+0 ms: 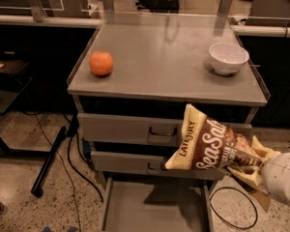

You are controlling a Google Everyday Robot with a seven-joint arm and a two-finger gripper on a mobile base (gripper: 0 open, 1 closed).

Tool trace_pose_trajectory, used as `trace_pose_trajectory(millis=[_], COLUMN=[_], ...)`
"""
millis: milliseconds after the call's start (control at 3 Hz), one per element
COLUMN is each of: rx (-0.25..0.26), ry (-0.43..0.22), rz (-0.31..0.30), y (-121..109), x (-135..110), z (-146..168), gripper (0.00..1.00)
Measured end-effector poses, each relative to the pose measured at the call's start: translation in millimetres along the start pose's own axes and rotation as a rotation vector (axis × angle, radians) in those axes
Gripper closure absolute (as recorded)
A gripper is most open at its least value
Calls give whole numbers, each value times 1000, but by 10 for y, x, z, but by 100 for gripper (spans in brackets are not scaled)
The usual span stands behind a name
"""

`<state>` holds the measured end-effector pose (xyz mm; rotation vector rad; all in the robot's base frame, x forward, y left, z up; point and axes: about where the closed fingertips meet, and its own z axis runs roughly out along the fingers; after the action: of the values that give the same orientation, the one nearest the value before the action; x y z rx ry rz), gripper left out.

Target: Pick brown chip bag from bottom drawer and place on counter

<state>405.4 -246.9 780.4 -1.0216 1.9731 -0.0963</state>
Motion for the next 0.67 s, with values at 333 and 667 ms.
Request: trace_pose_trajectory(millis=[333, 667], rx=[-7, 3], ry=[-32, -104], rz=[13, -7], y=[-14, -173], x=[-80, -491], z=[22, 48], gripper=[100, 100])
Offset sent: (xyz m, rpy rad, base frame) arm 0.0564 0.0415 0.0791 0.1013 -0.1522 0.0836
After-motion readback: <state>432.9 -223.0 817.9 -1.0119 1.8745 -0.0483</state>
